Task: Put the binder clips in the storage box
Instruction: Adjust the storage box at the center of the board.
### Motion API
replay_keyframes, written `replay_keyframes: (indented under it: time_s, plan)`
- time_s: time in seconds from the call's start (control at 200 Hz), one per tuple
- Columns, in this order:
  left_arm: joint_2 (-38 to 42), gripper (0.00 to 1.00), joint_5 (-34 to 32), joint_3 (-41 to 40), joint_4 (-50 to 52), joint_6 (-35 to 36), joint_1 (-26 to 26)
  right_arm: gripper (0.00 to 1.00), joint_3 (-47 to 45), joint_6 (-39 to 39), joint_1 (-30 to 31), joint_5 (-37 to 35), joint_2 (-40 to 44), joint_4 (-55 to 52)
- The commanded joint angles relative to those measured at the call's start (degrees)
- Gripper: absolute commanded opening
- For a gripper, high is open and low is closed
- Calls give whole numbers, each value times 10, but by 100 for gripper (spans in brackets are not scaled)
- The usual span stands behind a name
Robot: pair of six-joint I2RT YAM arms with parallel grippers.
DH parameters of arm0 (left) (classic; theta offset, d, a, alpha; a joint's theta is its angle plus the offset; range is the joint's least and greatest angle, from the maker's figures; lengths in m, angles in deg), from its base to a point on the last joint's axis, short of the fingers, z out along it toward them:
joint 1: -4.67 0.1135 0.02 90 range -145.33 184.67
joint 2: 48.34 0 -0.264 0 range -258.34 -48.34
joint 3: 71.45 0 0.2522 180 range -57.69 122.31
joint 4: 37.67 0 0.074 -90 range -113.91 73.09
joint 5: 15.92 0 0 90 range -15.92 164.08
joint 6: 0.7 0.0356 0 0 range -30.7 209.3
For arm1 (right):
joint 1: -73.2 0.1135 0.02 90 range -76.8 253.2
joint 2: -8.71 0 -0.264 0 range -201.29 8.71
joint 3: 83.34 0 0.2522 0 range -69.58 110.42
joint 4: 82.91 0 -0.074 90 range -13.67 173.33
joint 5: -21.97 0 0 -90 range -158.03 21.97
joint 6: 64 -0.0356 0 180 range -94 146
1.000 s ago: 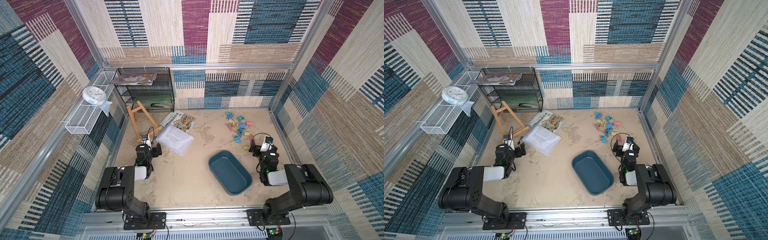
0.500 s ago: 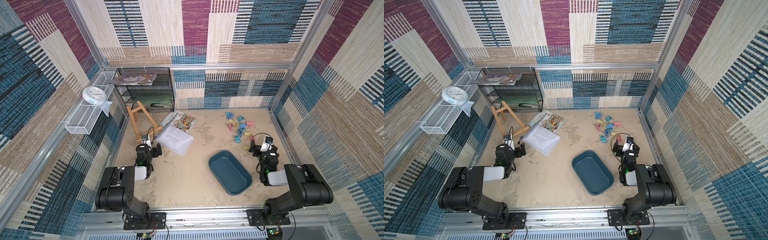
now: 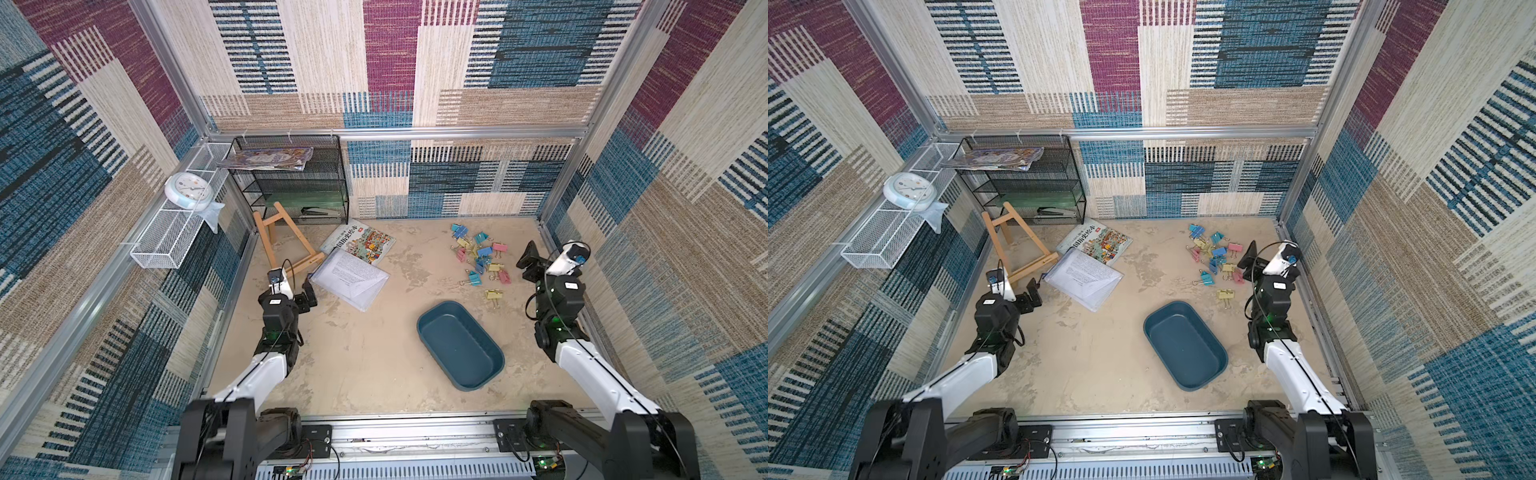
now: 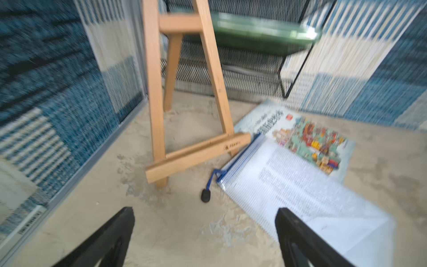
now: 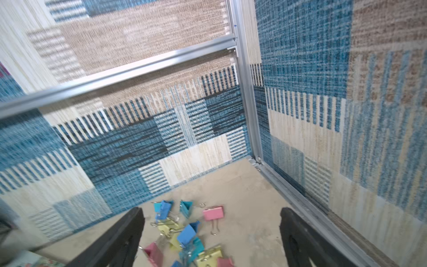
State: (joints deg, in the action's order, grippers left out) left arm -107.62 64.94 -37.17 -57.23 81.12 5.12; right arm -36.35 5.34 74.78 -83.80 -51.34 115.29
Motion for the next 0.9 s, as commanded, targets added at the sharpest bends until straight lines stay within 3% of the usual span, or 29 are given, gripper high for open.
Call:
replay_keyframes:
  time_s: [0.0,0.065,0.135,0.26,0.406,0.656,0.806,0.896]
  plan:
    - [114,99,-60,11,162,-117,-47,83,58,-160,18,162,-18,-307]
    - [160,99,-61,30,223,-162,-103,81,88,-199,72,174,-49,-367]
    - [174,99,-72,57,278,-190,-178,81,117,-230,152,129,-91,-416]
    - [138,99,-68,101,345,-223,-285,83,174,-304,243,91,-193,-491]
    - [86,99,-73,124,382,-225,-363,89,239,-341,334,58,-302,-521]
    - [5,99,-66,150,422,-230,-383,88,336,-375,388,27,-424,-581]
    - [-9,99,-60,155,419,-219,-383,89,344,-335,403,9,-407,-567]
    - [-30,99,16,172,414,-174,-383,91,347,-307,405,-17,-360,-571]
